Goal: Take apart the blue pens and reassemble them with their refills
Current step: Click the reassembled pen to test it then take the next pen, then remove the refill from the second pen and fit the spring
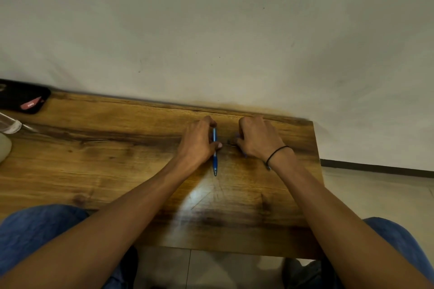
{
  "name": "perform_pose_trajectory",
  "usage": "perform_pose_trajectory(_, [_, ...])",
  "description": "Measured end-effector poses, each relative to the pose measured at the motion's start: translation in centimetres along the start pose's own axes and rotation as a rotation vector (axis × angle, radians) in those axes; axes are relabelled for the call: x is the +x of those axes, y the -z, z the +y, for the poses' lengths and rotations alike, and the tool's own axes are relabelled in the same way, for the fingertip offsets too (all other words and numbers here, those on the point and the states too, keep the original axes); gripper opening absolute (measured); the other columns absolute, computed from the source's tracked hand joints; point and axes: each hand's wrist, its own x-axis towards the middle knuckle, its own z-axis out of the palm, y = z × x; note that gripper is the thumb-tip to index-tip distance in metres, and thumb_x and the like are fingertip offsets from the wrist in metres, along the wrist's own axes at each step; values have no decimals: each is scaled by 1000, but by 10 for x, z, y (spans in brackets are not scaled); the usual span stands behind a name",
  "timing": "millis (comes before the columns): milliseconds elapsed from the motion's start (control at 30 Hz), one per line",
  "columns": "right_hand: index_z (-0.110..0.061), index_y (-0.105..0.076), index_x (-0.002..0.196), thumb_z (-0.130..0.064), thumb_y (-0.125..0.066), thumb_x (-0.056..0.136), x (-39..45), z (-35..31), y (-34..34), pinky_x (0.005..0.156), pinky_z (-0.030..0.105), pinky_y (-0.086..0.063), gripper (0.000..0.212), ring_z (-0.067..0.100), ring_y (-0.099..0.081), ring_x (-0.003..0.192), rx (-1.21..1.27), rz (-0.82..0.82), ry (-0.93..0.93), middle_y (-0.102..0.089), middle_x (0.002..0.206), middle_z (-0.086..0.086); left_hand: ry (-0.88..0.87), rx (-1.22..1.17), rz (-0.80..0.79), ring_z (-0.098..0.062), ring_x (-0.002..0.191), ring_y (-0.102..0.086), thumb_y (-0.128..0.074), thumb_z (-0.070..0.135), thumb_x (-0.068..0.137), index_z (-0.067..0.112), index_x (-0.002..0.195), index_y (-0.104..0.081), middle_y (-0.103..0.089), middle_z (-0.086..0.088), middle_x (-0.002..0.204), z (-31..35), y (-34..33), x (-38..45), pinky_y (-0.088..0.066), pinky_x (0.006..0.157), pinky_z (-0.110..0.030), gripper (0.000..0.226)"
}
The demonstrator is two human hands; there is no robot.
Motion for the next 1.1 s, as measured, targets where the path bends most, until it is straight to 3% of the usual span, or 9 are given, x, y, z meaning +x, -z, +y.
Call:
perform_pose_trajectory(100, [-15, -60, 109, -27, -66, 98, -2, 2, -3, 74, 43, -50, 18, 40, -64, 105, -58, -20, 14, -63, 114, 15, -11, -1, 1, -13, 87, -68, -92, 27, 79, 16, 132, -63, -71, 0, 99, 0, 0, 0, -45, 65, -22, 62])
perform_pose_trajectory(300, [-12, -61, 117, -28, -60, 102, -3, 1, -11, 73, 42, -46, 22, 41, -63, 108, -83, -11, 10, -61, 118, 17, 16, -9, -13, -19, 93, -71, -92, 25, 80, 14, 133, -62, -73, -5, 106, 1, -1, 1, -61, 81, -38, 62])
perform_pose_trajectory(500, [-14, -60, 104, -32, -61, 101, -2, 4, -7, 71, 41, -45, 18, 40, -65, 102, -52, 46, -2, -65, 109, 16, 46, -16, -26, -17, 95, -69, -88, 29, 83, 15, 134, -61, -71, -3, 107, 5, 4, -1, -59, 81, -34, 60])
perform_pose_trajectory(633, [-18, -52, 88, -37, -63, 96, 3, 9, 2, 67, 37, -44, 24, 36, -66, 87, -16, 166, -16, -61, 89, 8, 64, -85, 73, -11, 84, -70, -79, 42, 92, 20, 122, -66, -71, 5, 93, 11, 20, 7, -57, 75, -30, 39])
perform_pose_trajectory(700, [-17, -57, 88, -42, -62, 95, 5, 9, 7, 67, 38, -48, 27, 34, -65, 82, 53, 231, -31, -63, 85, 5, 155, -334, 98, -11, 84, -74, -72, 45, 97, 22, 117, -70, -74, 6, 92, 13, 31, 12, -62, 78, -31, 31])
perform_pose_trajectory(767, [-20, -62, 88, -43, -66, 91, 6, 7, 14, 68, 39, -55, 24, 29, -65, 78, 176, 284, -42, -67, 83, 2, 294, -799, 73, -18, 94, -78, -65, 46, 101, 16, 117, -72, -78, -5, 101, 15, 39, 18, -65, 86, -33, 35])
perform_pose_trajectory(833, [-23, -64, 87, -37, -72, 85, 7, 5, 21, 65, 38, -57, 16, 21, -65, 74, 290, 326, -28, -67, 79, -4, 387, -1268, 31, -26, 106, -76, -57, 51, 105, 6, 119, -73, -76, -16, 113, 17, 44, 20, -64, 85, -31, 50])
perform_pose_trajectory(900, [-23, -66, 86, -30, -74, 81, 7, 3, 27, 65, 40, -59, 12, 15, -64, 72, 375, 359, 2, -66, 77, -8, 455, -1581, -27, -31, 116, -73, -47, 61, 104, 1, 124, -72, -75, -24, 120, 16, 44, 17, -64, 88, -34, 68])
perform_pose_trajectory(1100, [-18, -70, 92, -22, -76, 81, 2, -6, 38, 72, 39, -61, 12, 9, -67, 77, 534, 370, 174, -69, 83, -9, 465, -1797, 19, -36, 126, -68, -27, 77, 100, 1, 136, -67, -71, -30, 128, 18, 38, 11, -57, 106, -42, 93])
